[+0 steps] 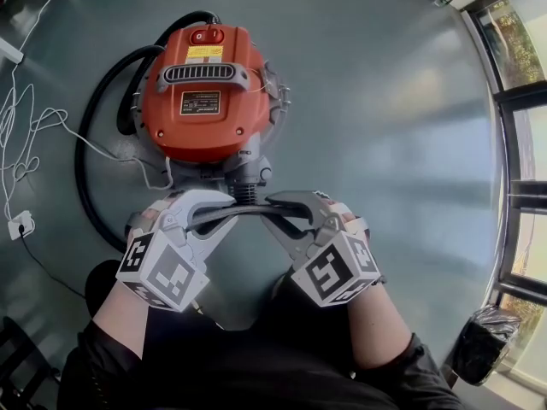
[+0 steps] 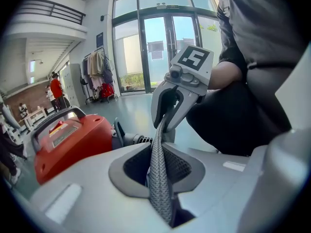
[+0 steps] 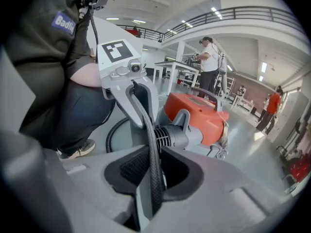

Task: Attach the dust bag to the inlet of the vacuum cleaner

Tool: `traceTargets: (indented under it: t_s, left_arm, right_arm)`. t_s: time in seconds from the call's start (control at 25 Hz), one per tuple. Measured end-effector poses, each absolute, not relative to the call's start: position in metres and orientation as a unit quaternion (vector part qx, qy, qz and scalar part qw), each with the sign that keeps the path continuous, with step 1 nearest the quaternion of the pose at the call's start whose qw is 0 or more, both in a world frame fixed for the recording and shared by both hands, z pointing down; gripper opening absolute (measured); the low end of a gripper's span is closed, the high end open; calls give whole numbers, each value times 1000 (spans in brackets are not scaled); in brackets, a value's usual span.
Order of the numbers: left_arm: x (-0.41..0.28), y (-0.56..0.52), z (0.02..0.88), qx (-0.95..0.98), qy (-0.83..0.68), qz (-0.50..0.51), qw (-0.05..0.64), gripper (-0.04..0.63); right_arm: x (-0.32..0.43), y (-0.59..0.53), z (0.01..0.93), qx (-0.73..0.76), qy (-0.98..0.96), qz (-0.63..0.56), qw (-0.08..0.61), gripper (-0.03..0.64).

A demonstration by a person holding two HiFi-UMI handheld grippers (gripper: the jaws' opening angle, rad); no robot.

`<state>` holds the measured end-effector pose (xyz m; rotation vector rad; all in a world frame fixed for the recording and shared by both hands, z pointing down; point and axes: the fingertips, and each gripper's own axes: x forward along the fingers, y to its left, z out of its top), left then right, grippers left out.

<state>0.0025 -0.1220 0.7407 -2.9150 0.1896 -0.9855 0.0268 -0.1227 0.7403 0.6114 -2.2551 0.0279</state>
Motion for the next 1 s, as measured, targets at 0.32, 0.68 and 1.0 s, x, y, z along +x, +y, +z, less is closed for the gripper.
traceTargets:
  t_s: [0.32, 0.68, 1.0]
  left_arm:
    - [-11, -126, 736, -946, 76, -314, 20, 69]
    - [3, -142, 738, -940, 69, -333, 32, 84]
    - [-8, -147, 739, -945, 89, -313, 8, 80]
  right_arm:
    - [17, -132, 736, 232, -891, -7, 390, 78]
    - [41, -135, 741, 266, -883, 5, 386, 54]
    - [30, -150, 735, 259, -881, -21, 395, 57]
